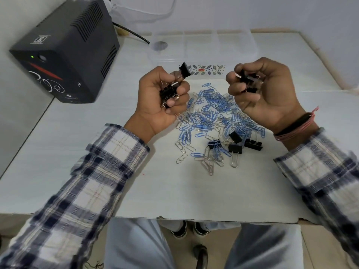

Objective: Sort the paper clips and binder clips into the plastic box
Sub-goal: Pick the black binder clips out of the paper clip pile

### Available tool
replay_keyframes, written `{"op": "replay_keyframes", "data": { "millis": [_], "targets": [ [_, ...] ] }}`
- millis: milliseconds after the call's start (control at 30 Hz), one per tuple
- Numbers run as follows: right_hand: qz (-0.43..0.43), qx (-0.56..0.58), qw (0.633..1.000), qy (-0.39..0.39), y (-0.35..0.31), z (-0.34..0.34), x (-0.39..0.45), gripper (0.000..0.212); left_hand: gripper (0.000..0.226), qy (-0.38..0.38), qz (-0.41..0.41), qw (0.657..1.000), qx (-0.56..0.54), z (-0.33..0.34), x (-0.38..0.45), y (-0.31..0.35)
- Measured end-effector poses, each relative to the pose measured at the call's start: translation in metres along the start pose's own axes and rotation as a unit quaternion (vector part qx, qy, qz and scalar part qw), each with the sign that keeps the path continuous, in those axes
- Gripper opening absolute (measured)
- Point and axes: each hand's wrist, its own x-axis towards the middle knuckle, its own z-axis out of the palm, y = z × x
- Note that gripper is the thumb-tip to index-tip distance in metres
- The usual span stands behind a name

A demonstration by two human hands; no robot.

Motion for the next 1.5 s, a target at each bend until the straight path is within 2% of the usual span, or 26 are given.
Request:
{"op": "replay_keyframes", "data": {
  "millis": [167, 233, 300, 400, 467, 567, 700, 800, 967, 1033, 1100, 1167, 1200, 1233, 1300, 1500],
  "targets": [
    [0.006, -0.07, 0.997, 0.013, 0.001, 0.004, 0.001, 0.014, 0.028, -0.006, 0.012, 1.0, 0.002, 0.001, 0.001, -0.002],
    [0.009, -0.113, 0.993, -0.004, 0.0, 0.002, 0.001, 0.009, 0.029, -0.006, 0.006, 1.0, 0.009, 0.002, 0.002, -0.002],
    [-0.002, -0.184, 0.983, -0.024, -0.004, -0.002, 0.0, 0.014, 0.022, -0.006, -0.006, 1.0, 0.016, 0.001, 0.002, -0.002],
    [-0.044, -0.367, 0.929, -0.023, -0.012, -0.007, -0.006, 0.015, 0.013, -0.01, -0.013, 0.999, 0.036, 0.002, 0.001, -0.002],
    [-0.053, -0.455, 0.889, -0.016, -0.013, -0.009, -0.008, 0.029, 0.013, -0.015, -0.016, 0.998, 0.06, 0.004, -0.001, -0.002],
    [-0.073, -0.448, 0.891, -0.011, -0.008, -0.007, -0.006, 0.036, 0.021, -0.023, -0.03, 0.995, 0.093, 0.005, -0.001, -0.004],
    [-0.09, -0.434, 0.895, -0.05, 0.002, -0.002, -0.005, 0.035, 0.027, -0.029, -0.059, 0.989, 0.134, 0.007, -0.001, -0.009],
    [-0.12, -0.465, 0.875, -0.065, 0.008, 0.0, -0.003, 0.034, 0.027, -0.025, -0.069, 0.988, 0.136, 0.008, -0.001, -0.011],
    [-0.176, -0.518, 0.835, -0.053, 0.011, -0.004, -0.002, 0.021, 0.027, -0.026, -0.075, 0.988, 0.134, 0.007, 0.0, -0.01],
    [-0.178, -0.497, 0.848, -0.038, 0.008, -0.005, -0.001, 0.016, 0.027, -0.031, -0.071, 0.986, 0.144, 0.008, -0.001, -0.01],
    [-0.149, -0.386, 0.91, -0.014, 0.002, -0.005, 0.001, 0.013, 0.026, -0.047, -0.058, 0.978, 0.193, 0.007, -0.003, -0.009],
    [-0.1, -0.216, 0.971, 0.002, -0.007, -0.006, 0.001, 0.015, 0.014, -0.076, -0.032, 0.945, 0.316, 0.011, -0.01, -0.008],
    [-0.088, -0.155, 0.984, 0.009, -0.012, -0.009, 0.001, 0.016, 0.004, -0.099, -0.024, 0.912, 0.397, 0.016, -0.014, -0.007],
    [-0.083, -0.117, 0.99, 0.014, -0.016, -0.012, 0.001, 0.017, 0.01, -0.122, -0.017, 0.874, 0.471, 0.019, -0.018, -0.005],
    [-0.075, -0.086, 0.993, 0.013, -0.022, -0.017, 0.001, 0.018, 0.023, -0.165, -0.015, 0.811, 0.561, 0.024, -0.023, -0.003],
    [-0.043, -0.11, 0.993, 0.013, -0.019, -0.014, 0.0, 0.027, 0.042, -0.204, -0.081, 0.702, 0.678, 0.02, -0.019, -0.009]
  ]
}}
